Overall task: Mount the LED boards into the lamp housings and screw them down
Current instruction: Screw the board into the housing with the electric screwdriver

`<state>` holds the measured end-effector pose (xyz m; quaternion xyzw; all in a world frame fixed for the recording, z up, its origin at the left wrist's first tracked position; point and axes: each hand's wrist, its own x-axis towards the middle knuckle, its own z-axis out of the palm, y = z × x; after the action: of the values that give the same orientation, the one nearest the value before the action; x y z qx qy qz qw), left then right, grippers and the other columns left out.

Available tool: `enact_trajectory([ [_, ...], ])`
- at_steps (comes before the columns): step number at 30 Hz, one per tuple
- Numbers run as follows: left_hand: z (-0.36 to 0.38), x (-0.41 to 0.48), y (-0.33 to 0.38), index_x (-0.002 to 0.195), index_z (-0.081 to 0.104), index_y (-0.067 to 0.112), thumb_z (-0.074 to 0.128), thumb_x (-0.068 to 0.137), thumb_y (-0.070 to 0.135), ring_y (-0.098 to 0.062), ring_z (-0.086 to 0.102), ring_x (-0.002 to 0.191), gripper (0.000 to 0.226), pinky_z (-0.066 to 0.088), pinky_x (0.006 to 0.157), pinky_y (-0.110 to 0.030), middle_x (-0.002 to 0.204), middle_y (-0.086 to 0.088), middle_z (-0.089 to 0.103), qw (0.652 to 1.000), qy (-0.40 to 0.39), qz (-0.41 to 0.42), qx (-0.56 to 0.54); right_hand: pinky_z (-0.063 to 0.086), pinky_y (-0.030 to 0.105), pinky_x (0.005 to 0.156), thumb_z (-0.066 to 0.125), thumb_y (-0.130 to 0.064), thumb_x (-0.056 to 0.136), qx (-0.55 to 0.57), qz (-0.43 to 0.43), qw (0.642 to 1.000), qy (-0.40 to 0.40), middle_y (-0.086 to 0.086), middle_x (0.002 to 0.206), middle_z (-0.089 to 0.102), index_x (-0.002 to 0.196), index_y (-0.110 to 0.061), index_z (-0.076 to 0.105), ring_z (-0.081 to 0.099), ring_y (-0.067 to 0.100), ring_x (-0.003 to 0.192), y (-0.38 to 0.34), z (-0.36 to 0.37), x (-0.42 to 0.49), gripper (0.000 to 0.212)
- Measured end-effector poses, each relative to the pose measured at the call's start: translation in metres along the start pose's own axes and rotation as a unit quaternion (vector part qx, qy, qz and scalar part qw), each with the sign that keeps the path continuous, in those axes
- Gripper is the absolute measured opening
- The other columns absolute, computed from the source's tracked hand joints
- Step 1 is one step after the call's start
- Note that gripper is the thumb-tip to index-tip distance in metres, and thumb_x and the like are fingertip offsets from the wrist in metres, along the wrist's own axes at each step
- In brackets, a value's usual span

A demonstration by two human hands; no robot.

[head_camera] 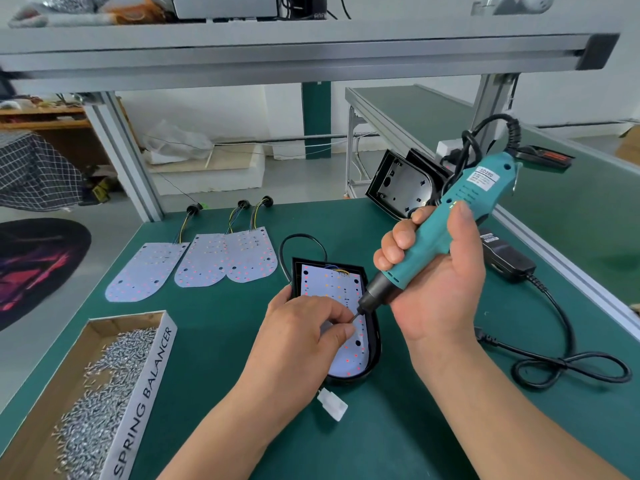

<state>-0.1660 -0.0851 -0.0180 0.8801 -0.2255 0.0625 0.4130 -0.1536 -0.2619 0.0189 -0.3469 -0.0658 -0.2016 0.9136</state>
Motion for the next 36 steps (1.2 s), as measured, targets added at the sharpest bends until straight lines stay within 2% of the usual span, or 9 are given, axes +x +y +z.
enact_trajectory([
  [7, 0.002, -0.002, -0.003, 0.095, 0.072, 0.051, 0.08, 0.093, 0.028, 0.0, 0.055, 0.113, 0.025, 0.035, 0.081, -0.001, 0.094, 0.023, 0.072, 0.997, 0.006, -0.051, -0.056, 0.042, 0.03, 0.06, 0.051, -0.05, 0.105, 0.005, -0.015, 1.0, -0.002, 0.003, 0.074, 0.05, 0.091, -0.018, 0.058, 0.046, 0.02, 0.062, -0.001, 0.002, -0.001, 0.035],
  [9, 0.002, -0.002, -0.005, 0.102, 0.067, 0.052, 0.079, 0.093, 0.028, -0.002, 0.056, 0.118, 0.029, 0.036, 0.086, -0.005, 0.095, 0.027, 0.072, 0.997, 0.006, -0.054, -0.063, 0.043, 0.03, 0.06, 0.05, -0.049, 0.105, 0.005, -0.013, 1.0, -0.005, 0.003, 0.074, 0.05, 0.091, -0.018, 0.058, 0.047, 0.02, 0.062, -0.001, 0.002, -0.001, 0.035],
  [12, 0.003, 0.0, -0.007, 0.104, 0.065, 0.048, 0.077, 0.096, 0.029, -0.01, 0.045, 0.142, 0.024, 0.015, 0.1, 0.005, 0.095, 0.035, 0.073, 0.997, 0.0, -0.06, -0.053, 0.044, 0.029, 0.059, 0.05, -0.05, 0.106, 0.005, -0.006, 1.0, -0.005, 0.002, 0.074, 0.051, 0.091, -0.019, 0.057, 0.048, 0.019, 0.061, 0.001, 0.002, -0.002, 0.035],
  [17, 0.004, -0.002, -0.007, 0.107, 0.06, 0.056, 0.075, 0.098, 0.031, 0.015, 0.023, 0.137, 0.031, 0.012, 0.094, 0.009, 0.099, 0.041, 0.07, 0.998, -0.009, -0.059, -0.035, 0.043, 0.03, 0.06, 0.048, -0.065, 0.103, 0.012, -0.004, 1.0, 0.014, 0.005, 0.075, 0.049, 0.092, -0.017, 0.058, 0.046, 0.02, 0.063, 0.006, 0.001, -0.002, 0.05],
  [22, 0.006, -0.001, -0.004, 0.107, 0.055, 0.058, 0.076, 0.099, 0.027, 0.023, 0.027, 0.125, 0.039, 0.014, 0.112, -0.004, 0.099, 0.039, 0.07, 0.999, -0.001, -0.034, -0.026, 0.044, 0.03, 0.06, 0.047, -0.069, 0.102, 0.009, 0.003, 0.999, 0.04, 0.006, 0.075, 0.049, 0.102, -0.01, 0.061, 0.046, 0.021, 0.063, 0.009, -0.002, -0.003, 0.061],
  [26, 0.007, -0.002, -0.004, 0.113, 0.067, 0.041, 0.079, 0.096, 0.022, 0.045, 0.027, 0.106, 0.028, 0.003, 0.11, 0.003, 0.102, 0.034, 0.071, 1.0, 0.005, -0.002, -0.03, 0.044, 0.03, 0.06, 0.051, -0.067, 0.1, 0.009, 0.007, 0.998, 0.055, 0.005, 0.075, 0.049, 0.093, -0.013, 0.06, 0.047, 0.021, 0.063, 0.011, -0.003, -0.003, 0.055],
  [30, 0.003, -0.001, -0.004, 0.126, 0.068, 0.039, 0.077, 0.097, 0.035, 0.029, 0.041, 0.12, 0.031, 0.003, 0.111, 0.002, 0.108, 0.036, 0.071, 1.0, 0.005, -0.018, -0.025, 0.043, 0.03, 0.059, 0.05, -0.068, 0.101, 0.019, 0.01, 0.997, 0.069, 0.005, 0.074, 0.049, 0.089, -0.014, 0.059, 0.047, 0.021, 0.063, 0.011, -0.006, 0.0, 0.055],
  [33, -0.001, -0.001, -0.006, 0.132, 0.065, 0.042, 0.065, 0.104, 0.037, 0.01, 0.049, 0.132, 0.029, 0.029, 0.106, -0.004, 0.122, 0.036, 0.067, 0.998, 0.041, -0.02, -0.048, 0.043, 0.03, 0.06, 0.049, -0.069, 0.101, 0.022, 0.011, 0.997, 0.075, 0.004, 0.074, 0.049, 0.088, -0.015, 0.059, 0.046, 0.021, 0.063, 0.009, -0.009, 0.002, 0.056],
  [36, -0.005, 0.001, -0.01, 0.142, 0.057, 0.033, 0.057, 0.103, 0.038, 0.0, 0.042, 0.136, 0.04, 0.035, 0.109, -0.018, 0.135, 0.027, 0.052, 0.991, 0.13, -0.026, -0.017, 0.042, 0.031, 0.059, 0.047, -0.071, 0.102, 0.014, 0.011, 0.997, 0.069, 0.004, 0.073, 0.049, 0.087, -0.016, 0.06, 0.046, 0.021, 0.062, 0.009, -0.01, 0.003, 0.059],
])
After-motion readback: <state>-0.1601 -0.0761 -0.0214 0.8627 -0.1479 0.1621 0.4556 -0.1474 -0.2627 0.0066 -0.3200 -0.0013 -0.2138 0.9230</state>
